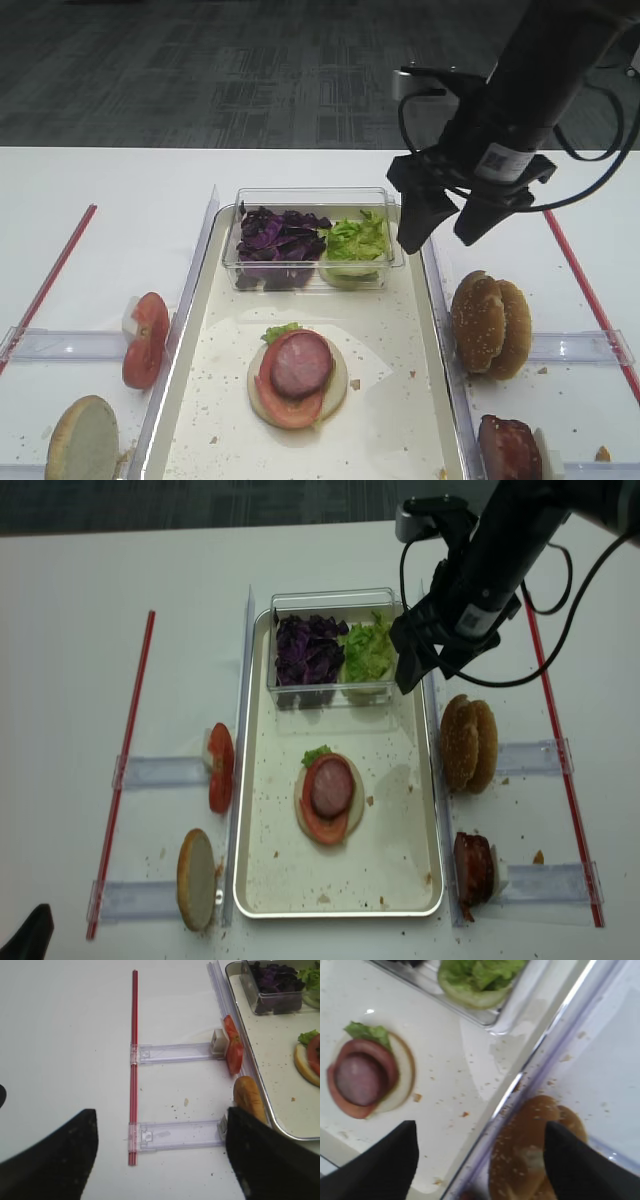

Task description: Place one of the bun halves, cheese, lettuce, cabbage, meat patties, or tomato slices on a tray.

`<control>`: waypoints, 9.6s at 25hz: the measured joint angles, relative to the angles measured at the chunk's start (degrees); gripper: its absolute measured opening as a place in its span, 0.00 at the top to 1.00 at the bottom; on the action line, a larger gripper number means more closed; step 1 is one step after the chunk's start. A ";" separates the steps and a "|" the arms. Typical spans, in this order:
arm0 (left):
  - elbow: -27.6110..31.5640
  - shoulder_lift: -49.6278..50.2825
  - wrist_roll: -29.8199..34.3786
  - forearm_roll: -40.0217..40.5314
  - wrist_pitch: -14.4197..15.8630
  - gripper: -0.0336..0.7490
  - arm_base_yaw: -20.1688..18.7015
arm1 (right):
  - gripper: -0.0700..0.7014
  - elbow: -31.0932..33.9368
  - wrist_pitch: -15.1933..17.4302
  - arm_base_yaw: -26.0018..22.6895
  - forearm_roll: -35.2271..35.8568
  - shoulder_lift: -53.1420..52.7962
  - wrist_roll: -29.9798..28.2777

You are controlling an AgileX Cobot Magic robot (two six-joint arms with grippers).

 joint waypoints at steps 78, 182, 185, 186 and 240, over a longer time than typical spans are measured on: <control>0.00 0.00 0.00 0.00 0.00 0.33 0.00 | 0.16 14.81 3.26 -19.22 -15.61 -25.38 6.86; 0.00 0.00 0.00 0.00 0.00 0.33 0.00 | 0.17 51.60 -0.56 -18.29 -16.11 -103.59 12.69; 0.00 0.00 0.00 0.00 0.00 0.33 0.00 | 0.17 51.60 -0.56 -18.29 -16.11 -103.59 12.69; 0.00 0.00 0.00 0.00 0.00 0.33 0.00 | 0.17 51.60 -0.56 -18.29 -16.11 -103.59 12.69; 0.00 0.00 0.00 0.00 0.00 0.33 0.00 | 0.17 51.60 -0.56 -18.29 -16.11 -103.59 12.78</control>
